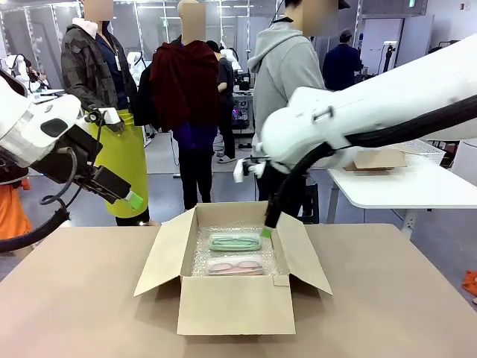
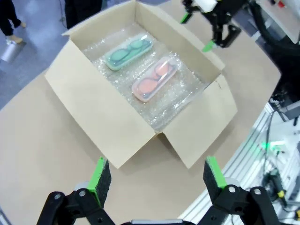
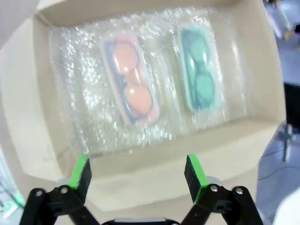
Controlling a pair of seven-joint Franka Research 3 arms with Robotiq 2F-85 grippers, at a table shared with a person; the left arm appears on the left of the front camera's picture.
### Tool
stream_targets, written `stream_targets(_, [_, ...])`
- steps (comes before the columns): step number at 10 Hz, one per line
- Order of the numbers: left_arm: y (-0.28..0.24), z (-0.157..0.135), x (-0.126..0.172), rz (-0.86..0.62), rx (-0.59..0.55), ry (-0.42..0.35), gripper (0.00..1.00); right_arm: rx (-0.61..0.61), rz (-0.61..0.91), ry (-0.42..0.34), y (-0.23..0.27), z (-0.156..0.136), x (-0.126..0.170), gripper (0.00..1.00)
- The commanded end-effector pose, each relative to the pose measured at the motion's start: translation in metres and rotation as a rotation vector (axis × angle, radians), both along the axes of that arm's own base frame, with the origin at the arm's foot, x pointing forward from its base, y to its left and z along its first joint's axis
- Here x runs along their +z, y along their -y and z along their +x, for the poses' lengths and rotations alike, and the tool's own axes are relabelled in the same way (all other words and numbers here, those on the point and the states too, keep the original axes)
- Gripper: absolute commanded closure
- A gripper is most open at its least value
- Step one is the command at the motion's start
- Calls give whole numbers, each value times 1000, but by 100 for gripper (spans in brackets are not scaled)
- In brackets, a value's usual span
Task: Pack the glasses set securely to prepare it for shipping.
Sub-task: Position the Package Box on the left side of the table.
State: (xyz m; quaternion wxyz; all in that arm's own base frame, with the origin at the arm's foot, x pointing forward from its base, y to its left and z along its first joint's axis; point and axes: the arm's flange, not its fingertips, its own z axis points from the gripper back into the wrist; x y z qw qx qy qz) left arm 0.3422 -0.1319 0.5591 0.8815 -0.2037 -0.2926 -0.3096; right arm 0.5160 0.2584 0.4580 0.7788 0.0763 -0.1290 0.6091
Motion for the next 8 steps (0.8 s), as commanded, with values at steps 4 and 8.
stream_targets(4, [-33, 43, -21, -263, 50, -101, 0, -439, 237, 110, 157, -108, 6, 0])
stream_targets(8, [-48, 70, -43, -350, 70, -142, 0, -670, 376, 161, 242, -165, 5, 0])
